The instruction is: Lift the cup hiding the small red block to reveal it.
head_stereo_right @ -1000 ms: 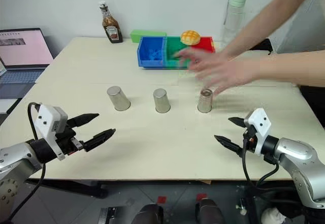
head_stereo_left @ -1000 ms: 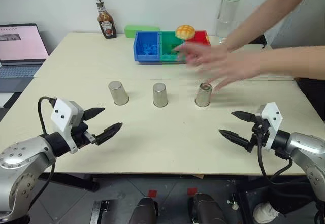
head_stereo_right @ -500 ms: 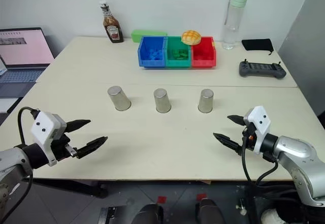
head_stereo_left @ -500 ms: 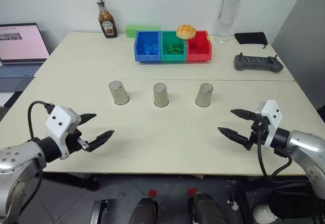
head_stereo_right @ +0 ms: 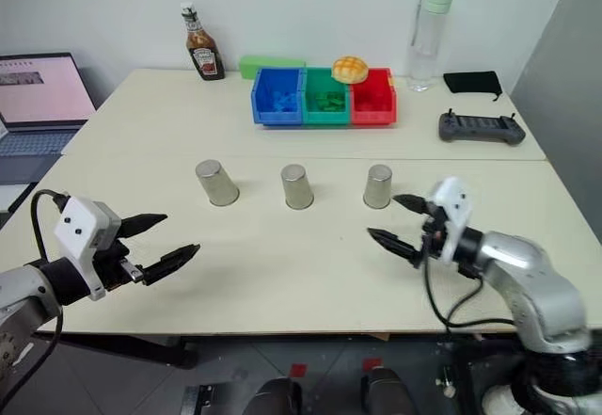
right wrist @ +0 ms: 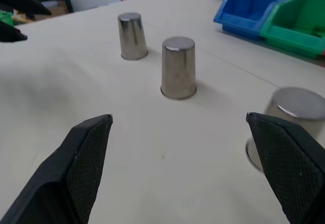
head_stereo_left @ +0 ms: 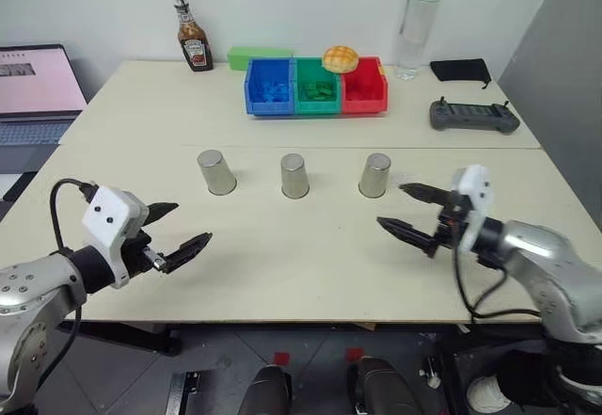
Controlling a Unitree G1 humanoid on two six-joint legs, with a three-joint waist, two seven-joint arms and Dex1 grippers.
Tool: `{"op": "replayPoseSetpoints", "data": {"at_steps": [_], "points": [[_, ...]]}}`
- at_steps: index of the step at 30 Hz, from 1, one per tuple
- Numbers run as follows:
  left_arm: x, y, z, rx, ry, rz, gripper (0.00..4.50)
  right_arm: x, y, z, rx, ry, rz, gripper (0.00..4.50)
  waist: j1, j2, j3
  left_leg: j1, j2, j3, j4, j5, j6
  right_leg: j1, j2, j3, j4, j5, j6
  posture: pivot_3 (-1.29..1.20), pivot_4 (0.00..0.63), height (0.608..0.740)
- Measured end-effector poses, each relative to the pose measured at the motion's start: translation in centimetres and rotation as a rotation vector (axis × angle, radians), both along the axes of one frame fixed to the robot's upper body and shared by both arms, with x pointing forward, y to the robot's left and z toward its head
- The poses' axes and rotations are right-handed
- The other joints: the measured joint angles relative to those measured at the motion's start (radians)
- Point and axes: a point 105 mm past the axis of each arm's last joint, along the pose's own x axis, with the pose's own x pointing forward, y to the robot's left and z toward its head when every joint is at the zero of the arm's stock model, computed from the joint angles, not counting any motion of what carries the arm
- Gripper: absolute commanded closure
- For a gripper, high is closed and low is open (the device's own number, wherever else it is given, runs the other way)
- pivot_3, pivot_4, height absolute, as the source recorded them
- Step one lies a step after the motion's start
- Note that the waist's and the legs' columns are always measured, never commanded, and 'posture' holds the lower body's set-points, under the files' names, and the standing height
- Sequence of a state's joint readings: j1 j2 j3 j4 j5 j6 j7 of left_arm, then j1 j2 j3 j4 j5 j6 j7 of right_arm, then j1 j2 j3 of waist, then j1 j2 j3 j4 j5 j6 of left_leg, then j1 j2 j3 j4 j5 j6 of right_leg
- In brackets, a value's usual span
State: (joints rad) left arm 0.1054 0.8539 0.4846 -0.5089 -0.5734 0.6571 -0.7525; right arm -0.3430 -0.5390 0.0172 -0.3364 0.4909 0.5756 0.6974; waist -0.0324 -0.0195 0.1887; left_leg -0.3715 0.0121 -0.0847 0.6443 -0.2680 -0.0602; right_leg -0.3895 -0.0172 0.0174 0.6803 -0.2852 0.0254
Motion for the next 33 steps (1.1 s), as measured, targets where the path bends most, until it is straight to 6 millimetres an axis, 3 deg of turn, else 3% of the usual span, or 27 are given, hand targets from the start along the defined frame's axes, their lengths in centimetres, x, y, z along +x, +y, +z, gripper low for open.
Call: {"op": "replayPoseSetpoints", "data": {"at_steps": [9, 15, 22, 32, 33], "points": [[-0.3, -0.8, 1.1, -0.064, 0.024, -0.068, 0.0, 5.3, 8.3, 0.7, 0.049, 0.018, -0.048, 0.01, -0.001, 0.0, 0.0, -0.002, 0.0, 0.0, -0.001, 0.0, 0.0, -0.003, 0.0, 0.0, 0.0, 0.003, -0.006, 0.0, 0.15, 0.74], [-0.3, -1.0, 1.4, -0.067, 0.017, -0.083, 0.0, 8.5, 11.8, 1.1, 0.028, 0.082, -0.108, 0.01, 0.0, 0.0, 0.0, -0.011, -0.001, 0.002, 0.0, 0.0, 0.0, -0.014, 0.0, 0.0, 0.002, 0.004, -0.007, 0.0, 0.15, 0.74], [-0.3, -1.0, 1.5, -0.06, 0.016, -0.085, 0.0, 10.1, 13.6, -0.8, -0.011, 0.166, -0.108, 0.01, -0.003, 0.0, 0.0, -0.013, -0.001, 0.003, -0.001, 0.0, 0.0, -0.016, 0.0, 0.0, 0.001, 0.006, -0.01, 0.0, 0.15, 0.74], [-0.3, -1.0, 1.5, -0.056, 0.014, -0.082, 0.0, 11.1, 14.8, -2.3, -0.081, 0.123, -0.11, 0.01, -0.012, 0.0, 0.0, -0.013, 0.0, 0.003, -0.001, 0.0, 0.0, -0.016, 0.001, 0.0, 0.002, 0.006, -0.01, 0.0, 0.15, 0.74], [-0.3, -1.0, 1.4, -0.055, 0.014, -0.082, 0.0, 11.1, 15.0, -2.5, -0.085, 0.122, -0.104, 0.38, -0.013, 0.0, 0.0, -0.013, 0.0, 0.003, -0.001, 0.0, 0.0, -0.016, 0.001, 0.0, 0.002, 0.006, -0.01, 0.0, 0.15, 0.74]]}}
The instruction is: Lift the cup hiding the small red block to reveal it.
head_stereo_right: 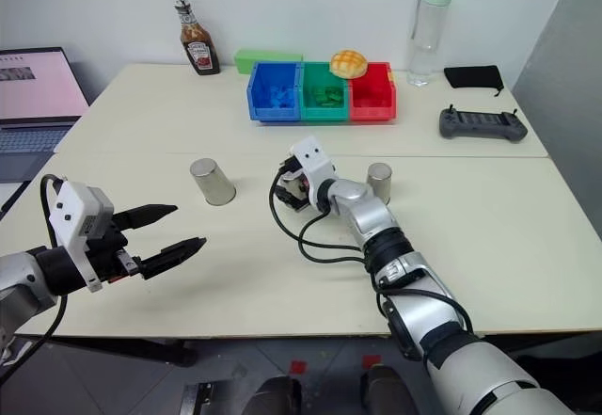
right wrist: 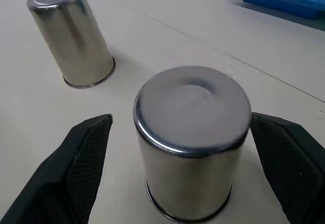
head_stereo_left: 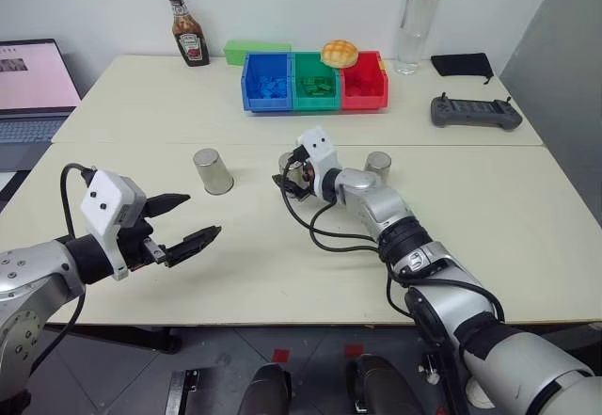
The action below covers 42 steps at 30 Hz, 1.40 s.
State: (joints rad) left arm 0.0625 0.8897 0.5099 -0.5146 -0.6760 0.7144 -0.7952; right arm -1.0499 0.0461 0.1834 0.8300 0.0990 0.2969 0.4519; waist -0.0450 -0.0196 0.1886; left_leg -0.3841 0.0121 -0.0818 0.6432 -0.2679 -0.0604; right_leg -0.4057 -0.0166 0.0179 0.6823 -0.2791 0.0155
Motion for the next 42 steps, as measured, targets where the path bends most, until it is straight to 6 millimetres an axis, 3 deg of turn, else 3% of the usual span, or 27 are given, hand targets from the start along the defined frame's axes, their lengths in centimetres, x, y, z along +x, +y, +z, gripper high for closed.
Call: {"op": "replayPoseSetpoints", "data": {"at_steps": [7, 14, 19, 22, 24, 29, 36, 42], "points": [[0.1, 0.0, -0.1, 0.011, -0.001, 0.003, 0.0, 0.0, 0.7, 0.2, 0.022, -0.03, 0.011, 1.89, -0.004, 0.0, 0.0, 0.0, 0.0, 0.0, 0.0, 0.0, 0.0, 0.0, 0.0, 0.0, 0.0, 0.0, 0.0, 0.0, 0.15, 0.74], [0.1, 0.2, -0.1, 0.015, -0.009, 0.006, 0.0, 0.0, 0.9, 1.0, 0.046, -0.075, 0.019, 1.93, -0.005, 0.0, 0.0, 0.0, 0.0, 0.0, 0.0, 0.0, 0.0, 0.0, 0.0, 0.0, 0.0, 0.0, 0.0, 0.0, 0.15, 0.74], [0.2, 0.1, -0.4, 0.018, -0.003, 0.003, 0.0, 0.1, 0.5, 4.8, 0.109, -0.201, 0.017, 1.93, -0.005, 0.0, 0.0, 0.0, 0.0, -0.001, 0.0, 0.0, 0.0, 0.0, 0.0, 0.0, 0.0, 0.0, 0.0, 0.0, 0.15, 0.74], [0.2, 0.1, -0.5, 0.018, 0.001, 0.001, 0.0, 0.1, -0.5, 7.2, 0.135, -0.267, -0.008, 1.93, -0.004, 0.0, 0.0, 0.0, 0.0, -0.001, 0.0, 0.0, 0.0, 0.0, -0.001, 0.0, 0.0, 0.0, 0.0, 0.0, 0.15, 0.74], [0.2, 0.0, -0.6, 0.016, 0.006, -0.007, 0.0, 0.0, -1.7, 7.7, 0.135, -0.285, -0.038, 1.93, -0.002, 0.0, 0.0, 0.0, 0.0, -0.001, 0.0, 0.0, 0.0, 0.0, -0.001, 0.0, 0.0, 0.0, 0.0, 0.0, 0.15, 0.74], [0.5, 0.0, -0.9, 0.009, 0.017, -0.017, 0.0, 0.1, -4.9, 5.2, 0.071, -0.216, -0.142, 1.93, -0.003, 0.0, 0.0, 0.0, 0.0, 0.0, 0.0, 0.0, 0.0, 0.0, -0.001, 0.0, 0.001, 0.0, 0.0, 0.0, 0.15, 0.74], [0.9, -0.4, -0.8, 0.006, 0.011, -0.037, 0.0, -0.1, -5.7, 3.3, 0.039, -0.159, -0.181, 1.93, -0.009, 0.0, 0.0, 0.0, 0.0, 0.0, 0.0, 0.0, 0.0, 0.0, -0.001, 0.0, 0.001, 0.0, 0.0, 0.0, 0.15, 0.74], [1.0, -0.5, -0.9, 0.005, 0.014, -0.04, 0.0, -0.3, -5.2, 2.0, -0.011, -0.133, -0.162, 1.93, -0.009, 0.0, 0.0, 0.0, 0.0, 0.0, 0.0, 0.0, 0.0, 0.0, -0.001, 0.0, 0.001, 0.0, 0.0, 0.0, 0.15, 0.74]]}}
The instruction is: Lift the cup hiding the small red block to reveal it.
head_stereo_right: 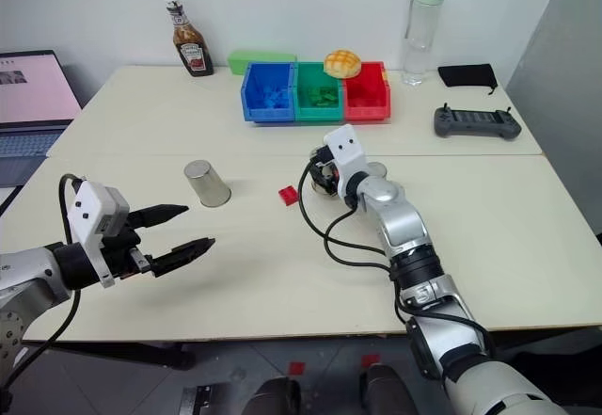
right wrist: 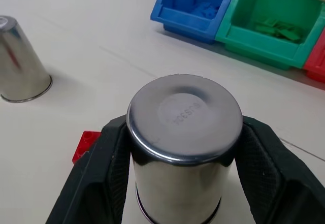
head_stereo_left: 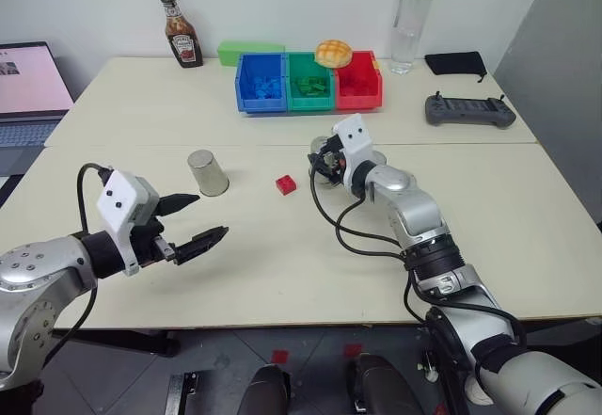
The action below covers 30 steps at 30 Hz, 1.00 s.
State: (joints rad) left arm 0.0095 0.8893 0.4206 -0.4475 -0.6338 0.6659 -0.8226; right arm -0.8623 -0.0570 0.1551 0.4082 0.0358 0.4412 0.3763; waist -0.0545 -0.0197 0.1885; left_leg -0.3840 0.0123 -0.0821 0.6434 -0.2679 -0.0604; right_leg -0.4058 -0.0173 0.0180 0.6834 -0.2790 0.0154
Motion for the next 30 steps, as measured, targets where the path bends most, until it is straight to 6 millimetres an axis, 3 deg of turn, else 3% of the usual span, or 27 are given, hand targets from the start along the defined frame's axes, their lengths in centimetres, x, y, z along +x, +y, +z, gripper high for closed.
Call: {"op": "replayPoseSetpoints", "data": {"at_steps": [1, 3, 9, 14, 19, 23, 27, 30], "points": [[0.1, 0.1, 0.0, -0.002, 0.001, 0.002, 0.0, 0.1, 0.0, -0.6, -0.019, 0.013, -0.003, 1.93, 0.0, 0.0, 0.0, 0.0, 0.0, 0.0, 0.0, 0.0, 0.0, 0.0, 0.0, 0.0, 0.0, 0.0, 0.0, 0.0, 0.15, 0.74], [0.1, 0.1, 0.0, -0.003, 0.002, 0.004, 0.0, 0.1, -0.2, -1.2, -0.028, 0.03, -0.012, 1.23, 0.0, 0.0, 0.0, 0.0, 0.0, 0.0, 0.0, 0.0, 0.0, 0.0, 0.0, 0.0, 0.0, 0.0, 0.0, 0.0, 0.15, 0.74], [0.2, -0.1, -0.1, -0.002, 0.004, -0.002, 0.0, 0.4, -0.6, -2.7, -0.042, 0.068, -0.028, 0.03, 0.0, 0.0, 0.0, 0.0, 0.0, 0.0, 0.0, 0.0, 0.0, 0.0, 0.0, 0.0, 0.0, 0.0, 0.0, 0.0, 0.15, 0.74], [0.2, -0.1, -0.1, 0.0, -0.002, -0.005, 0.0, 0.4, -0.6, -2.1, 0.009, 0.067, -0.025, 0.03, 0.0, 0.0, 0.0, 0.0, 0.0, 0.0, 0.0, 0.0, 0.0, 0.0, 0.0, 0.0, 0.0, 0.0, 0.0, 0.0, 0.15, 0.74], [0.2, 0.0, -0.1, 0.003, -0.007, -0.002, 0.0, -0.4, -0.6, 2.5, 0.074, -0.072, 0.016, 0.03, 0.001, 0.0, 0.0, 0.0, 0.0, 0.0, 0.0, 0.0, 0.0, 0.0, 0.0, 0.0, 0.0, 0.0, 0.0, 0.0, 0.15, 0.74], [0.4, -0.1, -0.2, 0.013, -0.008, 0.001, 0.0, -2.1, -1.2, 6.3, 0.102, -0.186, 0.058, 0.03, 0.002, 0.0, 0.0, 0.0, 0.0, -0.001, 0.0, 0.0, 0.0, 0.0, 0.0, 0.0, 0.0, 0.0, 0.0, 0.0, 0.15, 0.74], [0.8, 0.3, -0.5, 0.034, -0.006, 0.028, 0.0, -4.5, -2.8, 7.0, 0.056, -0.186, 0.142, 0.03, 0.012, 0.0, 0.0, -0.001, 0.0, -0.001, 0.0, 0.0, 0.0, 0.0, 0.0, -0.001, 0.0, 0.0, 0.0, 0.0, 0.15, 0.74], [0.9, 0.8, -0.5, 0.056, -0.004, 0.055, 0.0, -6.6, -4.9, 6.3, -0.023, -0.122, 0.207, 0.03, 0.019, 0.0, 0.0, -0.001, -0.001, -0.001, 0.0, 0.0, 0.0, 0.001, 0.0, -0.001, -0.001, 0.0, 0.0, 0.0, 0.15, 0.74]]}}
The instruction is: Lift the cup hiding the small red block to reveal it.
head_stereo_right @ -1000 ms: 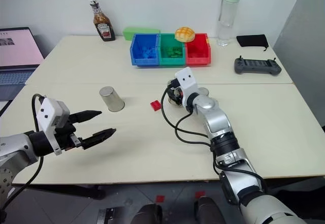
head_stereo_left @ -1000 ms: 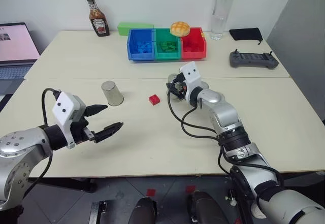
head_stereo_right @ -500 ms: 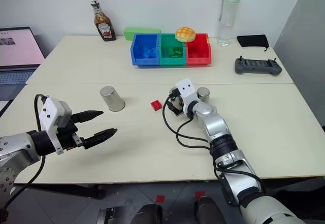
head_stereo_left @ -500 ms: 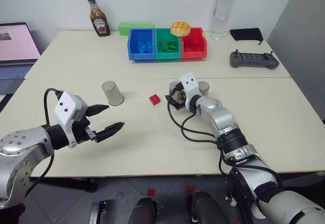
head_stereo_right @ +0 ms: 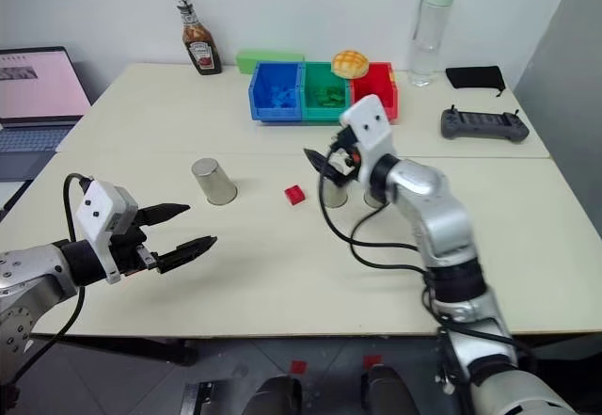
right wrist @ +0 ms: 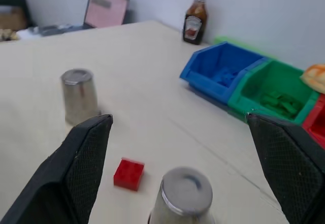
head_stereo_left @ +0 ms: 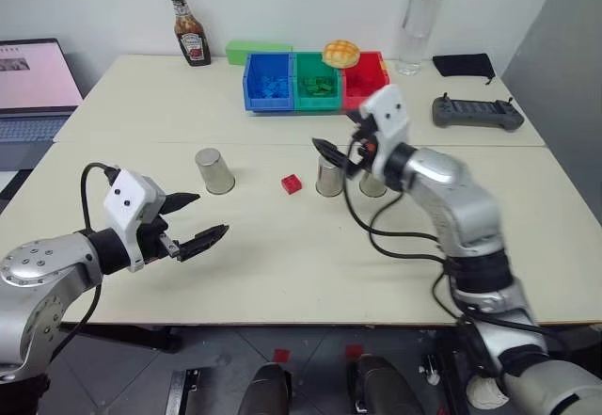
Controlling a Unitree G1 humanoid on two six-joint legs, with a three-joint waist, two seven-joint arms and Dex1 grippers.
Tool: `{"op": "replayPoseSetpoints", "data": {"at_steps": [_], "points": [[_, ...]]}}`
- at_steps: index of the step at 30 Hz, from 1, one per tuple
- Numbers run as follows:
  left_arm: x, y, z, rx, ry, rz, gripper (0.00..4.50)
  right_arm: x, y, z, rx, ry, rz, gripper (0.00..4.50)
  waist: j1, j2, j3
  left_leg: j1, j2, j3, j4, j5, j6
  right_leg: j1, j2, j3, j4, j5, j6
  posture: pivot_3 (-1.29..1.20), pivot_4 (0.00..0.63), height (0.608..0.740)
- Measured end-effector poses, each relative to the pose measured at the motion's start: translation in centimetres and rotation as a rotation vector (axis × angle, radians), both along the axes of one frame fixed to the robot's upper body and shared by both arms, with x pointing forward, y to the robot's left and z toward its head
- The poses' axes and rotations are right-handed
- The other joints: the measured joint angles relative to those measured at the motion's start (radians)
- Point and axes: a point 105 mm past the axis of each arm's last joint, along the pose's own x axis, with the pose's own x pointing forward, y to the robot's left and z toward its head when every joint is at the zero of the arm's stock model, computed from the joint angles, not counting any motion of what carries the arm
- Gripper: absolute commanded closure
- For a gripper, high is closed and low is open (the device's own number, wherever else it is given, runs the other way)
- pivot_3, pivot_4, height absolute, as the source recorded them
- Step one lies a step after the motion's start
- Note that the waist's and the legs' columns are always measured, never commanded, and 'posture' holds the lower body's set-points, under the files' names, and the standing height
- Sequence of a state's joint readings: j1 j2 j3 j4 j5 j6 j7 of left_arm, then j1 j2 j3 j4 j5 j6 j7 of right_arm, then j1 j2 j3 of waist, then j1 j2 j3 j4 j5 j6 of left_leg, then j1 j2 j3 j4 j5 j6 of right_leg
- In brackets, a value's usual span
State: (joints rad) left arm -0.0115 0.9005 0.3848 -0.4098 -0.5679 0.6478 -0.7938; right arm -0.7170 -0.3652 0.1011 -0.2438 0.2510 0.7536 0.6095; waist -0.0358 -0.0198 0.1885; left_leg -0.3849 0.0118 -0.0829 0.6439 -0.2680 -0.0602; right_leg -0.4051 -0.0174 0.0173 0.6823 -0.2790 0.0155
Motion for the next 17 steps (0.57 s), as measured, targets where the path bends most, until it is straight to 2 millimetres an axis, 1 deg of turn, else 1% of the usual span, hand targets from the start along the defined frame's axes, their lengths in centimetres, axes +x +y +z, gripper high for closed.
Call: {"op": "replayPoseSetpoints", "data": {"at_steps": [1, 2, 4, 8, 10, 12, 17], "points": [[0.0, 0.4, 0.1, -0.001, 0.0, 0.012, 0.0, -0.7, -0.8, -0.6, -0.037, 0.033, 0.015, 0.03, 0.002, 0.0, 0.0, 0.0, 0.0, 0.0, 0.0, 0.0, 0.0, 0.0, 0.0, 0.0, 0.0, 0.0, 0.0, 0.0, 0.15, 0.74], [0.1, 0.5, 0.1, -0.001, 0.0, 0.019, 0.0, -1.0, -1.0, -0.9, -0.049, 0.048, 0.022, 0.03, 0.002, 0.0, 0.0, 0.0, 0.0, 0.0, 0.0, 0.0, 0.0, 0.0, 0.0, 0.0, 0.0, 0.0, 0.0, 0.0, 0.15, 0.74], [0.1, 0.8, 0.2, 0.009, 0.001, 0.024, 0.0, -2.6, -2.1, -2.1, -0.079, 0.12, 0.054, 0.03, 0.003, 0.0, 0.0, 0.0, 0.0, 0.0, 0.0, 0.0, 0.0, 0.0, 0.0, 0.0, 0.0, 0.0, 0.0, 0.0, 0.15, 0.74], [0.1, 1.0, 0.7, 0.001, -0.016, 0.028, 0.0, -4.6, -3.5, -4.2, -0.093, 0.221, 0.086, 0.03, 0.002, 0.0, 0.0, 0.001, 0.001, 0.0, 0.0, 0.0, 0.0, 0.0, 0.0, 0.0, 0.0, 0.0, 0.0, 0.0, 0.15, 0.74], [0.1, 0.9, 0.7, 0.001, -0.015, 0.022, 0.0, -5.2, -3.8, -5.2, -0.097, 0.251, 0.093, 0.03, 0.0, 0.0, 0.0, 0.001, 0.001, 0.001, 0.0, 0.0, 0.0, 0.0, 0.001, 0.0, 0.0, 0.0, 0.0, 0.0, 0.15, 0.74], [0.0, 0.8, 0.7, 0.002, -0.01, 0.012, 0.0, -5.4, -4.0, -5.7, -0.096, 0.248, 0.092, 0.03, 0.0, 0.0, 0.0, 0.001, 0.001, 0.001, 0.001, 0.0, 0.0, 0.0, 0.002, 0.0, 0.0, 0.0, 0.0, 0.0, 0.15, 0.74], [0.1, 0.6, 1.1, -0.012, -0.012, 0.007, 0.0, -5.4, -4.0, -5.5, -0.084, 0.212, 0.093, 0.03, 0.002, 0.0, 0.0, 0.001, 0.001, 0.002, 0.001, 0.0, 0.0, 0.001, 0.003, 0.001, 0.0, 0.0, 0.001, 0.0, 0.15, 0.74]]}}
